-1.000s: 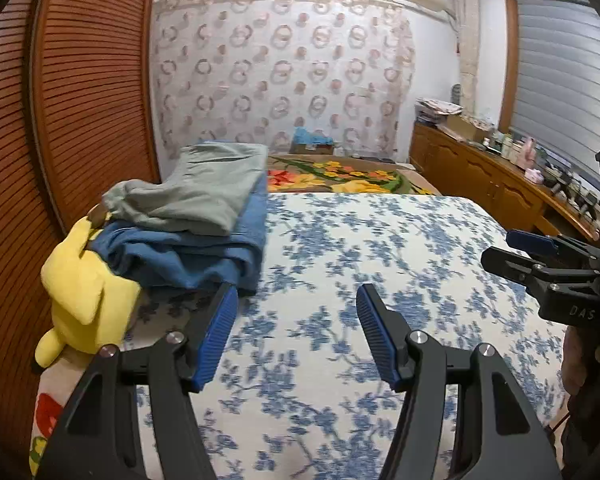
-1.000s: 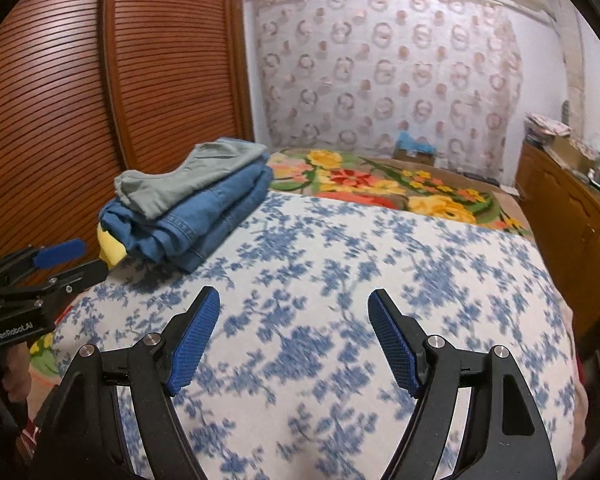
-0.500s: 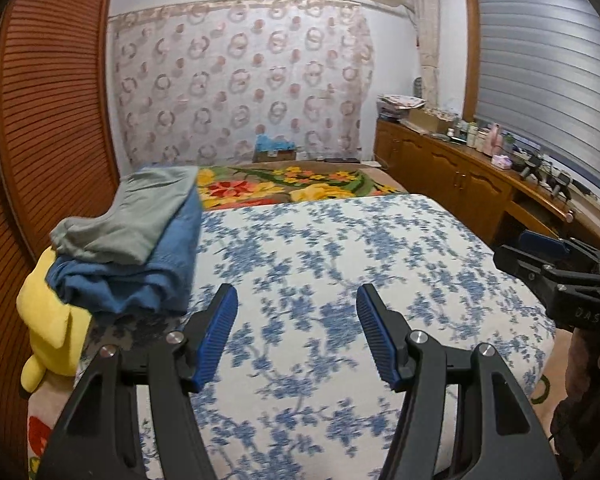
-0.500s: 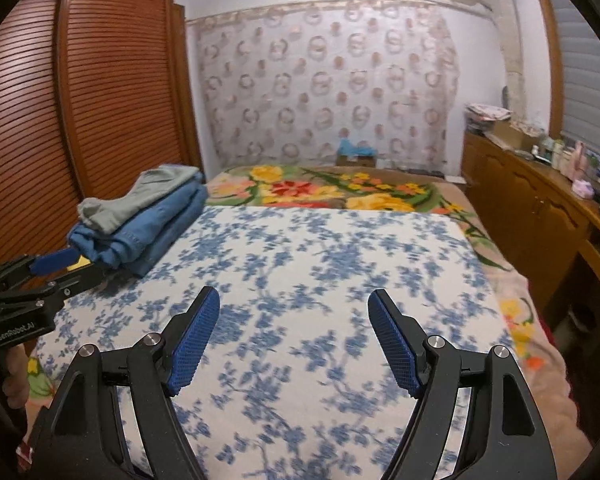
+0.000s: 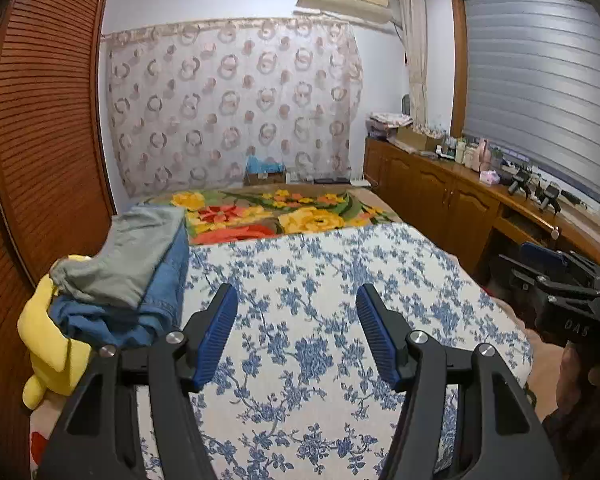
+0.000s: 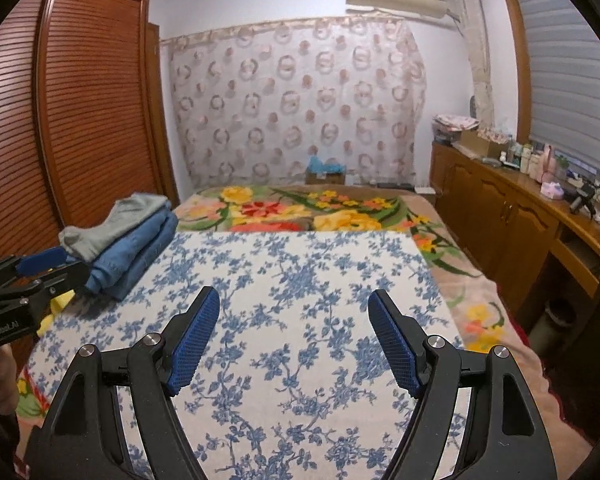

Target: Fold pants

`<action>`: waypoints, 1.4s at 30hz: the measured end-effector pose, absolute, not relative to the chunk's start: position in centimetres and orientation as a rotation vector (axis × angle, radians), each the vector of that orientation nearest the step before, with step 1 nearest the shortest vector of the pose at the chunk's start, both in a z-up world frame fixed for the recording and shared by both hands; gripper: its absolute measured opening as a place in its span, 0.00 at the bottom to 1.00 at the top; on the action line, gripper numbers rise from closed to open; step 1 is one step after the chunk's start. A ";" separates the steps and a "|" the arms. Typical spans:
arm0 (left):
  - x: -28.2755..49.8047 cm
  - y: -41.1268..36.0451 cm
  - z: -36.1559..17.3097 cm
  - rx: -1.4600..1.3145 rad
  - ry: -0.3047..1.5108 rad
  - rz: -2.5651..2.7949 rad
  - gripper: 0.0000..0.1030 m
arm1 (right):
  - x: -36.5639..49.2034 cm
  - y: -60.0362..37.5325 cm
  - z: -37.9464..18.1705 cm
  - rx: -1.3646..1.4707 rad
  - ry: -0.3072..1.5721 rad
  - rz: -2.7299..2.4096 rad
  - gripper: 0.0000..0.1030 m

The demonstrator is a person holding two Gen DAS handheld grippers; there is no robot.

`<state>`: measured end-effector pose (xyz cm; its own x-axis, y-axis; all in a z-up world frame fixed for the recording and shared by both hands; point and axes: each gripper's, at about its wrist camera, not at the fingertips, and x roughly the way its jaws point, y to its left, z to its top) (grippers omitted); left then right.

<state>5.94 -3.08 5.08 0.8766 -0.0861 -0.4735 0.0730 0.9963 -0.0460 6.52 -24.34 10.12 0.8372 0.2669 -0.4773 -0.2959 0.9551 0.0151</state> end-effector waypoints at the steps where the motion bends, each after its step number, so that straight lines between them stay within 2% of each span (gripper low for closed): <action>1: 5.8 -2.9 5.4 -0.029 0.488 -0.081 0.60 | 6.3 -24.3 10.5 -0.058 0.489 0.300 0.76; 17: 3.4 -1.0 8.6 -0.033 0.411 -0.042 0.60 | 4.4 -23.3 14.3 -0.055 0.399 0.317 0.77; 42: 3.1 -0.6 8.1 -0.033 0.418 -0.032 0.61 | 4.5 -23.1 14.0 -0.055 0.395 0.315 0.78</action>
